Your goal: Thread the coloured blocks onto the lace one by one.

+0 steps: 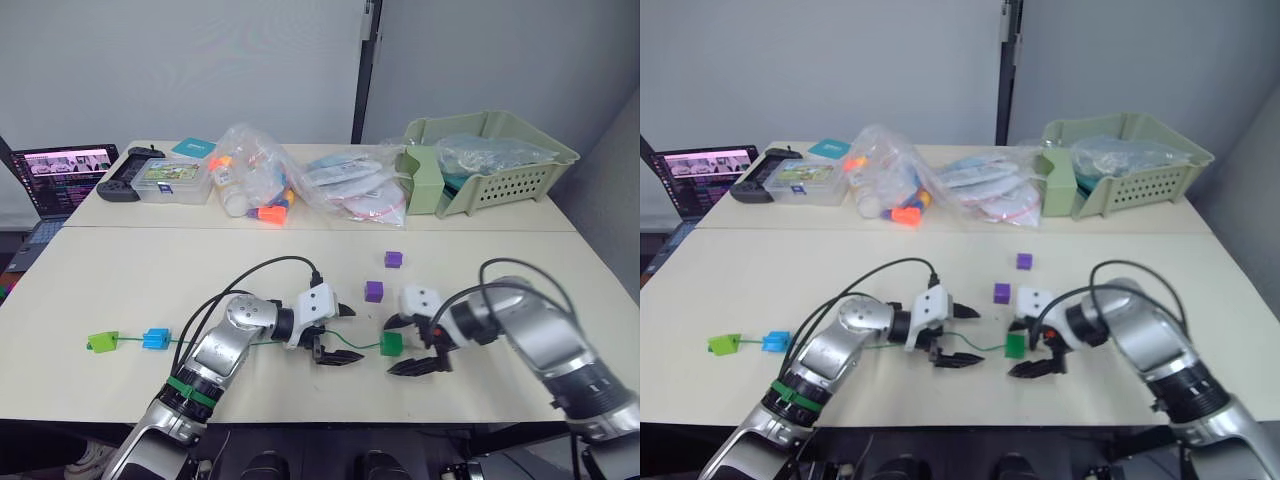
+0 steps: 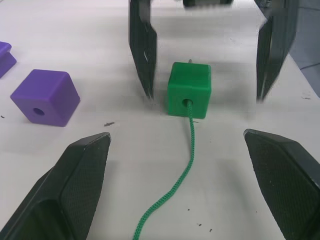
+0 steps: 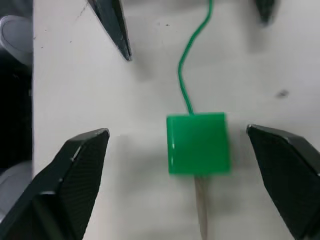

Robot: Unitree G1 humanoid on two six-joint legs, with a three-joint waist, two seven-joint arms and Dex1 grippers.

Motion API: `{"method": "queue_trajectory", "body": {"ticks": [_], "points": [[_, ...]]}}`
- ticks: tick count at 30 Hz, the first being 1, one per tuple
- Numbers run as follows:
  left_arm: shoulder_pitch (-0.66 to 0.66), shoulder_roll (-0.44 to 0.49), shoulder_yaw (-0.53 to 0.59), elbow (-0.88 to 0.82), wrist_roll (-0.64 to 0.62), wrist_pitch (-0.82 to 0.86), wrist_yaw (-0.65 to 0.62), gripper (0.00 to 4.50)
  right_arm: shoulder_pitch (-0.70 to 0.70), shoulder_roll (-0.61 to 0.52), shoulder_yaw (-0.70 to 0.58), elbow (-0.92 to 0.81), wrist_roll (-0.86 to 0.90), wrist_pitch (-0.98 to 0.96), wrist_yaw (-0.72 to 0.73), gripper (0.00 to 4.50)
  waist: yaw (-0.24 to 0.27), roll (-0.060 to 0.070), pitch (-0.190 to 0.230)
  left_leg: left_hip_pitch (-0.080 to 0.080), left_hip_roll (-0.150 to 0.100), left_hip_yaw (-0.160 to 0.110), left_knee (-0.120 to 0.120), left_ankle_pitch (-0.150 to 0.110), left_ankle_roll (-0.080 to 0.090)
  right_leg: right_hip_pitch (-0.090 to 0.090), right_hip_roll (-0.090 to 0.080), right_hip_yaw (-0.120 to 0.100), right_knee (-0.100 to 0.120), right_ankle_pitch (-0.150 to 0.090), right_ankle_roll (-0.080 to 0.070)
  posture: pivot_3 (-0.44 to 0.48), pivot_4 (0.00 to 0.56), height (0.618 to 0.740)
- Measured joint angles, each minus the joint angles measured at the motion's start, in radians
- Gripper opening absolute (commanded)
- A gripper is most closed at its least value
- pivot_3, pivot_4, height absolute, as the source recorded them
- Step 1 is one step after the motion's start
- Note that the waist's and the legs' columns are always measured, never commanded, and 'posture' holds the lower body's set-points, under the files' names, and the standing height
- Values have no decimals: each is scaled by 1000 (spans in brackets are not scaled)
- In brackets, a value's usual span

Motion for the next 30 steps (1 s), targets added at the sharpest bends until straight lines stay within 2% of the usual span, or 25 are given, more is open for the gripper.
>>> {"method": "queue_trajectory", "body": {"ticks": [5, 8, 16, 19, 26, 27, 30], "points": [[-57, -116, -42, 110, 14, -87, 16, 4500, 33, -94, -53, -54, 15, 39, -35, 4454, 11, 0, 0, -1, -1, 0, 1, 0, 0, 0, 0, 0, -1, 0, 1, 0, 150, 740], [-111, -162, -68, 190, 40, -146, 20, 4500, 85, -113, -67, -63, 16, 40, -60, 4454, 12, 0, 0, -2, -1, 0, 1, 0, 0, 0, 0, 0, -1, 1, 1, 0, 150, 740], [-154, -185, -143, 325, 134, -214, 24, 4500, 194, -128, -121, -118, 54, 48, -130, 4454, 6, 0, 0, -2, -1, 0, 1, 0, 0, -1, 0, 0, -1, 1, 1, 0, 150, 740], [-154, -187, -142, 324, 138, -208, 26, 3697, 218, -121, -124, -119, 55, 43, -160, 4500, 6, 0, 0, -2, -1, 0, 2, 0, 0, 0, 0, 0, -1, 1, 1, 0, 150, 740], [-153, -192, -140, 323, 142, -188, 29, 1364, 225, -68, -114, -66, 44, -59, -207, 4500, 5, 0, 0, -2, -1, 0, 2, 0, 0, 0, 0, 0, -1, 1, 2, 0, 150, 740], [-152, -193, -140, 323, 142, -186, 34, 1221, 225, -56, -104, -42, 38, -90, -211, 4500, 5, 0, 0, -2, -1, 0, 2, 0, 0, 0, 0, 0, -1, 1, 2, 0, 150, 740], [-148, -193, -139, 319, 142, -184, 39, 1224, 222, -48, -72, -8, 22, -139, -210, 4500, 5, 0, 0, -2, -1, 0, 2, 0, 0, 0, 0, 0, -1, 1, 2, 0, 150, 740]]}}
